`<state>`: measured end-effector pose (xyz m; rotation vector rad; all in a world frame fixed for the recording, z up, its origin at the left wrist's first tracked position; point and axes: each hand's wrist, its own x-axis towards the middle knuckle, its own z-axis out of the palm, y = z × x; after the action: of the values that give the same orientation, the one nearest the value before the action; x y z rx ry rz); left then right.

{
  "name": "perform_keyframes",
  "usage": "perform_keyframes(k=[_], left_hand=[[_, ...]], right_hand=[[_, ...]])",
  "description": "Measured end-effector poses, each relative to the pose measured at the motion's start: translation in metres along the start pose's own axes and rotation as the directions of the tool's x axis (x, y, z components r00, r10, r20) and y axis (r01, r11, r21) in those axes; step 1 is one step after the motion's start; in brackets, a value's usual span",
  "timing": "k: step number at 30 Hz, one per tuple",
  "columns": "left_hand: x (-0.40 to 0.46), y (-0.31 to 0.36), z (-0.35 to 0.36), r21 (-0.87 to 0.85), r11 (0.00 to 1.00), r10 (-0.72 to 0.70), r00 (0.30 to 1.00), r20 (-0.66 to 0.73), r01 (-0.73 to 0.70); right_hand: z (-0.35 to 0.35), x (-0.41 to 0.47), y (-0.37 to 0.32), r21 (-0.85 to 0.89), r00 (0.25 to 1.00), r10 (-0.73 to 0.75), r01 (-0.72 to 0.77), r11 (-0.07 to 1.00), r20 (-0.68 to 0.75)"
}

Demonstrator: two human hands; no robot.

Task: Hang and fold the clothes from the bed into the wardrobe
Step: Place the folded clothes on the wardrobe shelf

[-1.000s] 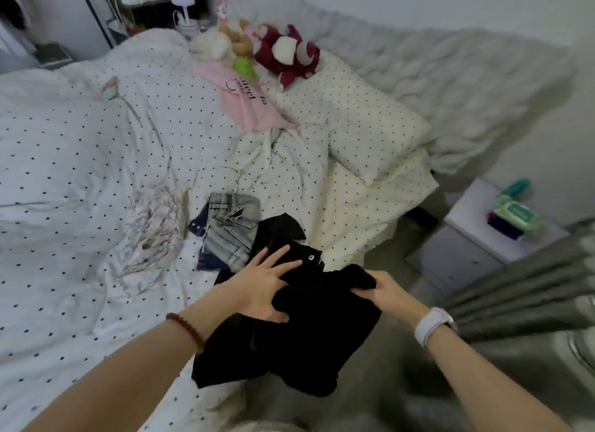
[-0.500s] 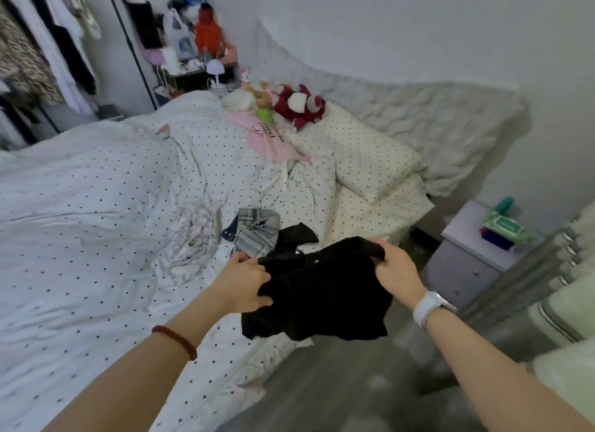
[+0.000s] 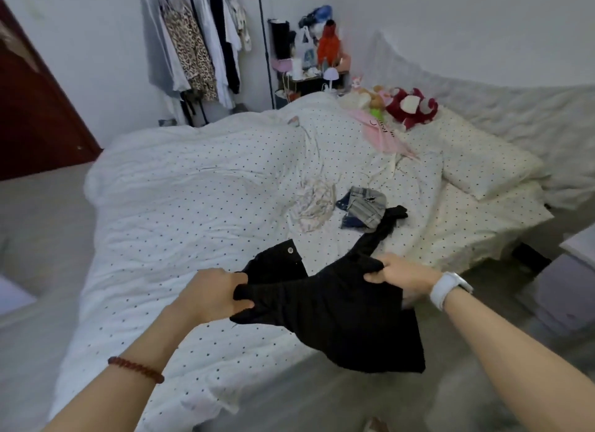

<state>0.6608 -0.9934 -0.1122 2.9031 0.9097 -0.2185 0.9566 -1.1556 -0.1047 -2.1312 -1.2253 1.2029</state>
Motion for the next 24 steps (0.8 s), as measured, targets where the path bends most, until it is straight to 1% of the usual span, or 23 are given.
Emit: perform_keyframes(k=[1,2,3,5,6,8,9,10,11,12,13,14,16,18,19,20,21,22,23,24], left_hand=[[-0.026,-0.011,-0.005,-0.056,0.996,-0.079,0.994,-0.076,0.075],[-0.040,-0.017,-0.008,-0.148,0.980,-0.154,0.973,-0.173,0.129],[-0.058,-0.024,-0.015,-0.263,0.948,-0.252,0.928,-0.276,0.179],[-0.079,-0.031,-0.027,-0.448,0.872,-0.405,0.805,-0.434,0.197],[-0.092,-0.036,-0.033,-0.505,0.844,-0.457,0.736,-0.500,0.181],[-0.113,-0.045,-0.049,-0.610,0.776,-0.568,0.600,-0.564,0.160],[-0.120,-0.051,-0.057,-0.665,0.724,-0.631,0.565,-0.532,0.182],[-0.127,-0.058,-0.062,-0.707,0.664,-0.690,0.561,-0.457,0.241],[-0.136,-0.064,-0.066,-0.724,0.614,-0.729,0.577,-0.367,0.315],[-0.144,-0.069,-0.067,-0.720,0.586,-0.735,0.617,-0.280,0.372],[-0.151,-0.072,-0.068,-0.716,0.571,-0.721,0.663,-0.202,0.403],[-0.159,-0.071,-0.068,-0.725,0.560,-0.692,0.707,-0.143,0.401],[-0.176,-0.065,-0.064,-0.750,0.545,-0.628,0.775,-0.069,0.375],[-0.190,-0.060,-0.058,-0.744,0.536,-0.570,0.821,0.030,0.399],[-0.198,-0.059,-0.053,-0.720,0.524,-0.541,0.831,0.131,0.455],[-0.206,-0.057,-0.046,-0.667,0.519,-0.511,0.819,0.259,0.535],[-0.214,-0.055,-0.038,-0.586,0.523,-0.477,0.782,0.400,0.619],[-0.222,-0.054,-0.028,-0.476,0.531,-0.458,0.710,0.534,0.701],[-0.230,-0.053,-0.020,-0.364,0.538,-0.456,0.626,0.632,0.760],[-0.235,-0.052,-0.015,-0.264,0.544,-0.474,0.551,0.687,0.797]], right_hand=[[0.012,0.002,-0.020,0.006,0.997,-0.071,0.071,0.997,-0.026],[0.019,0.002,-0.037,0.005,0.986,-0.143,0.144,0.990,-0.089],[0.027,0.005,-0.056,0.002,0.962,-0.223,0.226,0.974,-0.156],[0.038,0.007,-0.086,0.028,0.914,-0.316,0.334,0.942,-0.255],[0.044,0.005,-0.105,0.039,0.891,-0.364,0.388,0.921,-0.272],[0.054,0.000,-0.136,0.089,0.857,-0.431,0.471,0.878,-0.281],[0.055,-0.001,-0.146,0.113,0.847,-0.454,0.498,0.860,-0.276],[0.057,-0.003,-0.155,0.117,0.839,-0.478,0.519,0.847,-0.260],[0.060,-0.003,-0.164,0.094,0.831,-0.504,0.535,0.839,-0.235],[0.062,-0.003,-0.170,0.061,0.828,-0.522,0.543,0.838,-0.207],[0.065,0.000,-0.174,0.022,0.824,-0.536,0.549,0.836,-0.185],[0.069,0.001,-0.177,-0.018,0.821,-0.549,0.553,0.833,-0.159],[0.077,0.007,-0.182,-0.086,0.824,-0.560,0.554,0.828,-0.080],[0.085,0.011,-0.181,-0.140,0.848,-0.526,0.530,0.836,0.068],[0.092,0.013,-0.177,-0.168,0.861,-0.484,0.506,0.846,0.158],[0.102,0.012,-0.172,-0.198,0.862,-0.435,0.488,0.850,0.259],[0.113,0.011,-0.166,-0.244,0.856,-0.373,0.472,0.847,0.358],[0.129,0.009,-0.161,-0.309,0.839,-0.298,0.463,0.831,0.455],[0.146,0.006,-0.156,-0.371,0.815,-0.218,0.460,0.807,0.536],[0.161,0.001,-0.153,-0.412,0.784,-0.157,0.472,0.780,0.601]])
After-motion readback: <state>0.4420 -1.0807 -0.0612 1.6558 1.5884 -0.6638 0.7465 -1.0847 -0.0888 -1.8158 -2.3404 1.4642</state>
